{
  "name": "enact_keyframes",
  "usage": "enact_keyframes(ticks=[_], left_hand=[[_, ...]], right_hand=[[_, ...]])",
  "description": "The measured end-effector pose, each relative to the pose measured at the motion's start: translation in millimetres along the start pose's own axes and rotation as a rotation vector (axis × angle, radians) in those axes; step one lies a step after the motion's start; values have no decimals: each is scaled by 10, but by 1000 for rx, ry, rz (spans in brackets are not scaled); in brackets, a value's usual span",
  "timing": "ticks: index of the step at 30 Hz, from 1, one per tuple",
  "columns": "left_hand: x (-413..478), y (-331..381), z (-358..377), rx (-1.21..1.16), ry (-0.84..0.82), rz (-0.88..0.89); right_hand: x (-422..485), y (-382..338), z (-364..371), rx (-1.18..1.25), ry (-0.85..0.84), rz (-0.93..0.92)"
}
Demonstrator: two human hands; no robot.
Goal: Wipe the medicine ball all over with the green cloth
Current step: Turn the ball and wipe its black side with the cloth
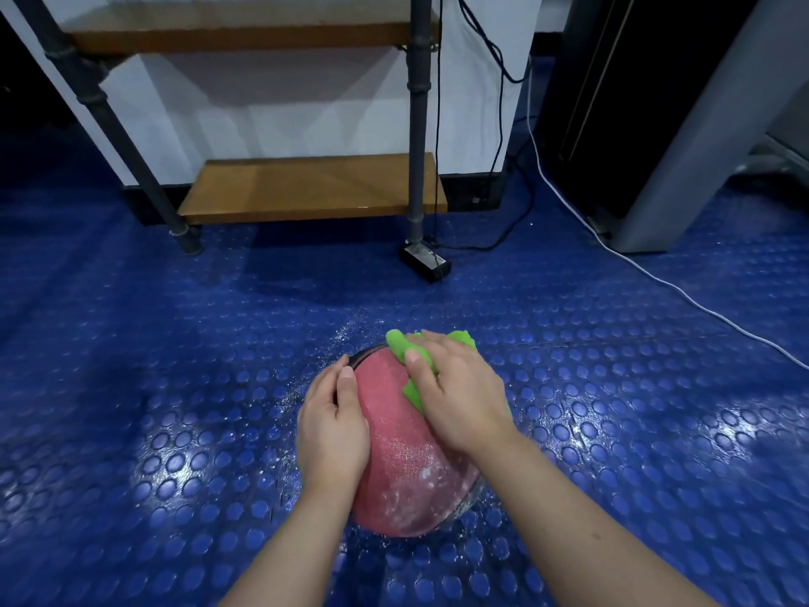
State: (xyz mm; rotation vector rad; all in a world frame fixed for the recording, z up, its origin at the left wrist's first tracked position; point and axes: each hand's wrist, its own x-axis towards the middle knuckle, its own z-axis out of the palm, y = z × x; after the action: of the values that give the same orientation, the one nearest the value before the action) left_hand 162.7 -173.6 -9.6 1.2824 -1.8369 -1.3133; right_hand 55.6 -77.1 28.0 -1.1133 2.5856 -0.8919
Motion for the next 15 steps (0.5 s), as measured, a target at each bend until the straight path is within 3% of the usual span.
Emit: enact_keyframes(ticks=[8,12,15], left_hand=[[-27,-94,-37,-35,-10,82],[-35,-67,-28,-1,-24,179],[-10,-64,-15,13,-34,151]], right_hand=[[-119,-287,98,-257,-74,-422],[66,-274,52,-235,-177,-294],[230,-272,56,-172,-145,-125]])
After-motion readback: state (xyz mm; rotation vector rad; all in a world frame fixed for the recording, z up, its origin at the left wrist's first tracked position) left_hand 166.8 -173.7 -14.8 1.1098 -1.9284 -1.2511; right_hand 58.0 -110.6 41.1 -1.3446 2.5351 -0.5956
